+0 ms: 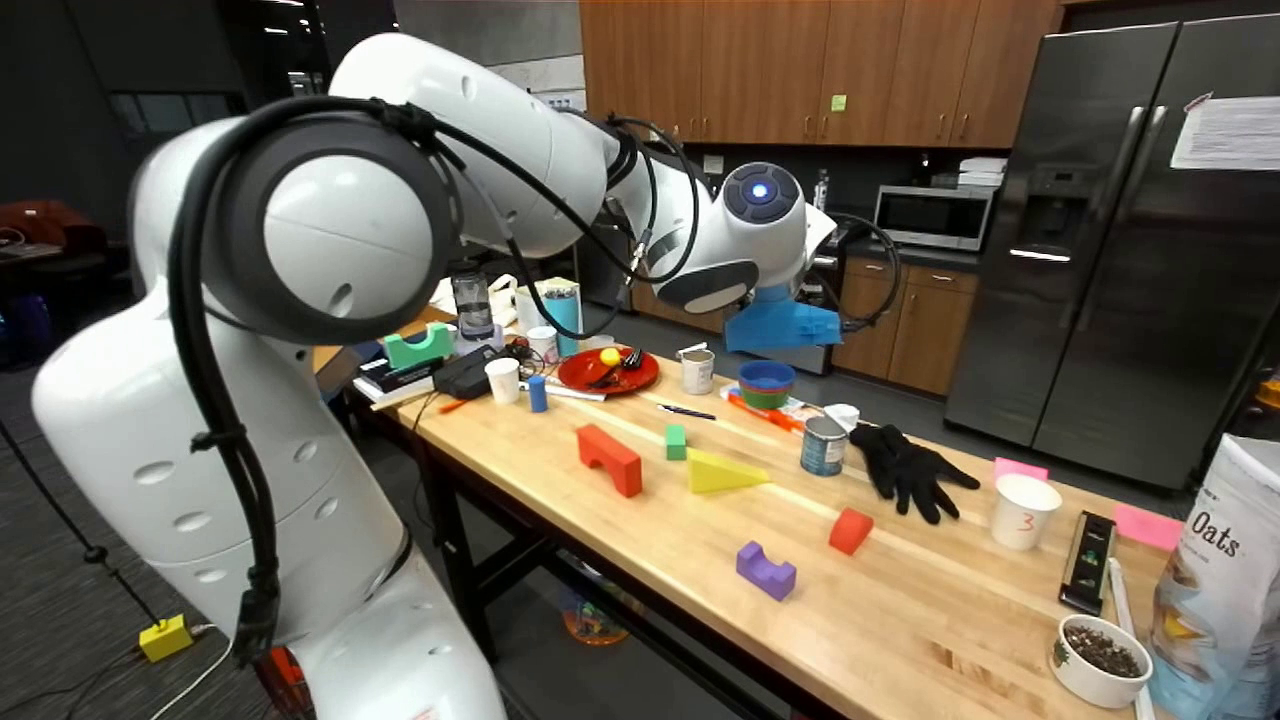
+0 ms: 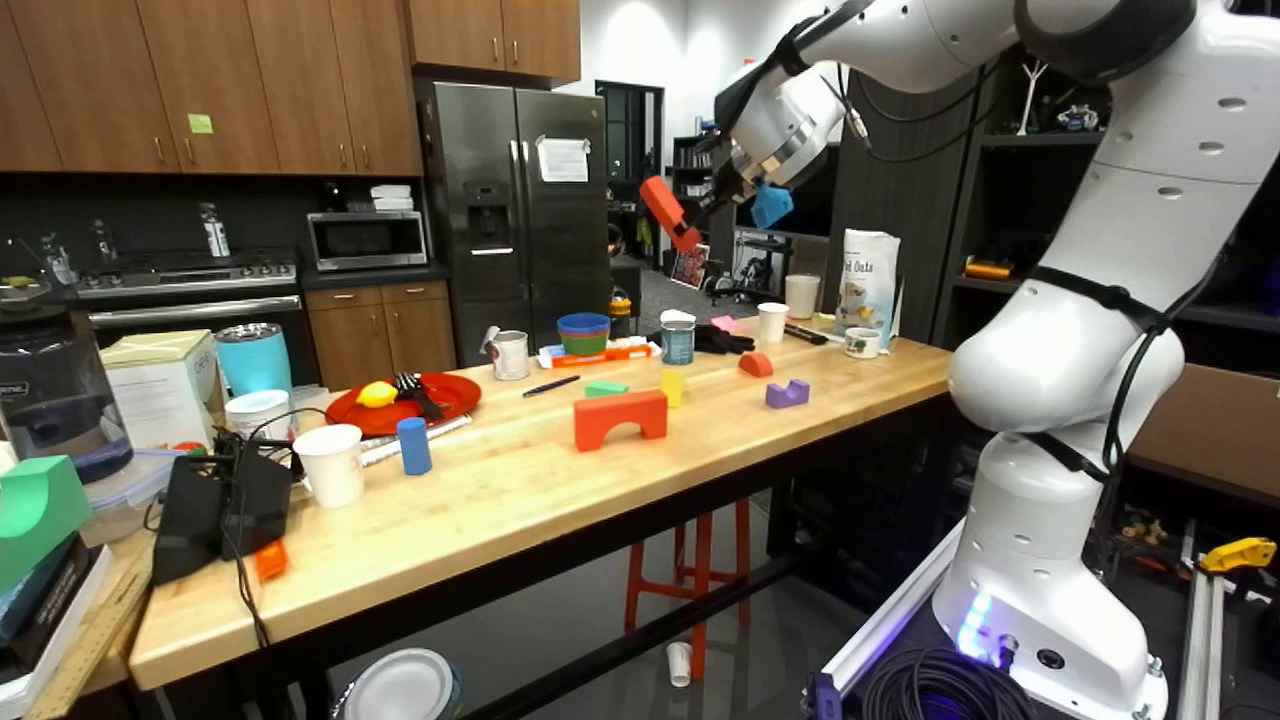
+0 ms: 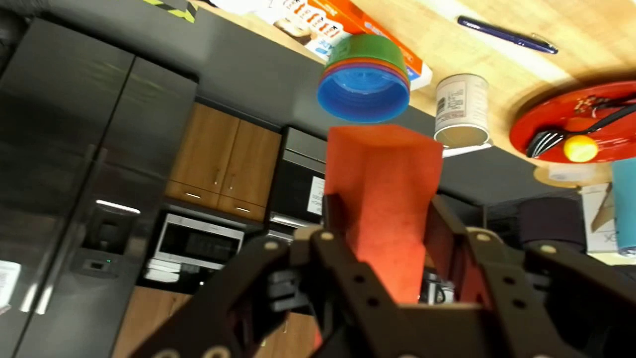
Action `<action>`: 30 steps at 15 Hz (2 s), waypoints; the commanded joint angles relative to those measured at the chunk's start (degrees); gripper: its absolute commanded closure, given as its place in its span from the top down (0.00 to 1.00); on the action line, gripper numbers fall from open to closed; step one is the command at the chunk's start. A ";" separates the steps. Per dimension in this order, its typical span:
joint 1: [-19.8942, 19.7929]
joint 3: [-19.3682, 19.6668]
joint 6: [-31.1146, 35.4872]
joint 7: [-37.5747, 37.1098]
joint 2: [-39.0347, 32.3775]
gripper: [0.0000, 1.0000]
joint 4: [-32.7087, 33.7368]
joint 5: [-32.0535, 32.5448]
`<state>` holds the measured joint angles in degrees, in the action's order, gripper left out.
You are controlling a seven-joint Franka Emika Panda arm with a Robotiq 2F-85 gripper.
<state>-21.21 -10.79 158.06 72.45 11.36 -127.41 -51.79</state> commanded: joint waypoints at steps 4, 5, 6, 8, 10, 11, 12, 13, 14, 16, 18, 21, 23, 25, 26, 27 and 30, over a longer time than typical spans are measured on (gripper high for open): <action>2.01 -0.73 -0.64 13.67 2.60 0.18 -0.24 1.91; 2.04 -1.45 -0.22 14.10 3.10 0.18 -0.02 3.67; 1.83 -2.13 0.04 14.13 3.51 0.18 0.32 5.88; 0.86 -3.95 -0.60 11.79 4.18 0.18 2.76 12.49; 0.24 -5.45 -2.50 7.20 3.18 0.18 8.49 22.95; 0.56 -5.77 -3.74 4.66 2.05 0.18 12.00 27.50; 0.22 -6.72 -5.25 2.71 0.51 0.18 15.87 30.77; -0.11 -7.71 -7.16 0.82 -1.20 0.18 20.00 34.26; 9.12 -0.17 -8.87 -3.71 -3.51 0.18 23.62 40.62; 13.63 2.23 -15.26 -5.91 -6.83 0.18 30.66 41.49; 16.40 4.41 -23.18 -9.26 -10.28 0.18 37.38 43.03; 18.31 6.31 -36.29 -13.00 -15.90 0.18 47.33 47.11; 18.79 7.12 -45.17 -15.04 -19.65 0.18 53.51 51.18; 19.00 7.62 -53.36 -15.70 -23.14 0.18 59.52 53.90; 18.96 7.72 -57.14 -15.56 -24.83 0.18 62.40 54.34; 18.78 7.74 -60.32 -14.71 -26.60 0.18 65.29 53.84; 18.22 7.62 -65.61 -14.00 -31.63 0.18 73.87 52.40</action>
<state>-3.35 -3.78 97.90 57.85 -14.31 -64.39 0.98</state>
